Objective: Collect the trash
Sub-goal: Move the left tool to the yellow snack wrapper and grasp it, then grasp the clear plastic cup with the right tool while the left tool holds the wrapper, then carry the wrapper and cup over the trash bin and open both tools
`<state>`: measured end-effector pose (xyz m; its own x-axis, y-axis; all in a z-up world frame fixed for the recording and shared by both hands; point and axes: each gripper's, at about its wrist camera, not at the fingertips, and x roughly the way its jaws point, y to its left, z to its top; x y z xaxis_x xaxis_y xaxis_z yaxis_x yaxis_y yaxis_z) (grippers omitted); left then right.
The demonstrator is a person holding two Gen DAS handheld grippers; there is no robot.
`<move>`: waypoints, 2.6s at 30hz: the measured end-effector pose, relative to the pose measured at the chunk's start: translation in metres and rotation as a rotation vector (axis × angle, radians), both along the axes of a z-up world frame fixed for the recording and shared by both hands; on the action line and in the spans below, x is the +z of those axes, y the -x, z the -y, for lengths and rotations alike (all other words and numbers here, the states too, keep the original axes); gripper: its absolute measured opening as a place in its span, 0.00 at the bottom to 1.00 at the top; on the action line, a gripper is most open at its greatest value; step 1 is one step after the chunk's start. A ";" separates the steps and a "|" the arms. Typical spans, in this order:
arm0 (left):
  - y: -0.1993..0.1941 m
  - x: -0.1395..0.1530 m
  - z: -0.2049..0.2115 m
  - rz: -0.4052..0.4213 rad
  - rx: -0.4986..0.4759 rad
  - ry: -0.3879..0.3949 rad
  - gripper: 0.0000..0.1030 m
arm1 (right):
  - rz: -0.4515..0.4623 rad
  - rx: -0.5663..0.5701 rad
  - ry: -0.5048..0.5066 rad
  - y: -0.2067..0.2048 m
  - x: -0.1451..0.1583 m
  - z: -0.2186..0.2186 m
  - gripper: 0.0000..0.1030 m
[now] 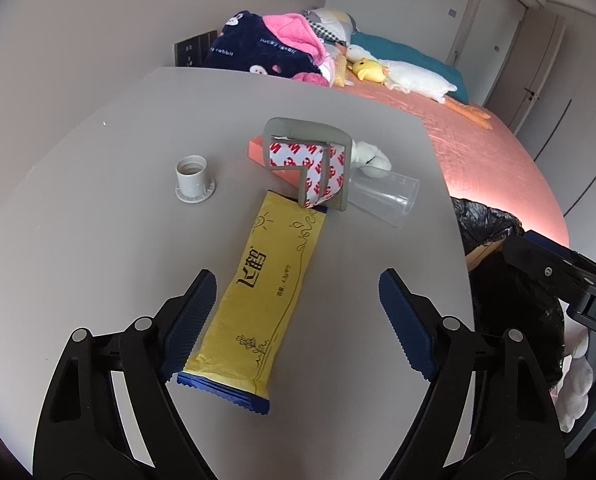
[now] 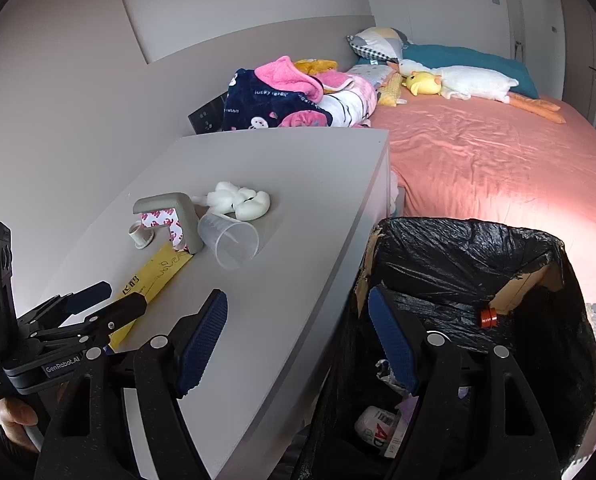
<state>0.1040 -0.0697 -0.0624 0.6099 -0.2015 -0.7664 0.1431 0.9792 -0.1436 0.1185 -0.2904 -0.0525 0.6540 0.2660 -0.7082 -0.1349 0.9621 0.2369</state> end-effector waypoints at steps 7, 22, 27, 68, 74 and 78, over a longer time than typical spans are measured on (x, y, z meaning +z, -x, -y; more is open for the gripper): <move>-0.008 -0.013 -0.008 -0.051 0.007 -0.026 0.57 | -0.010 0.024 0.007 -0.009 -0.004 -0.011 0.72; -0.005 -0.005 -0.030 -0.054 0.052 0.042 0.22 | -0.006 0.086 0.036 -0.027 -0.005 -0.034 0.72; 0.001 0.008 -0.048 -0.025 0.095 0.082 0.22 | -0.014 0.111 0.036 -0.037 -0.007 -0.042 0.72; 0.010 0.028 -0.067 -0.006 0.101 0.176 0.22 | -0.019 0.267 0.094 -0.051 -0.018 -0.086 0.50; 0.014 0.032 -0.055 0.004 0.073 0.182 0.22 | 0.003 0.268 0.074 -0.031 -0.006 -0.078 0.50; 0.019 0.037 -0.039 0.017 0.038 0.178 0.22 | 0.016 0.260 0.071 -0.020 0.003 -0.070 0.50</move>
<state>0.0849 -0.0303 -0.0256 0.6321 -0.3099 -0.7102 0.1106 0.9432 -0.3131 0.1382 -0.2207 -0.0498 0.5816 0.3766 -0.7210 -0.3833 0.9087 0.1655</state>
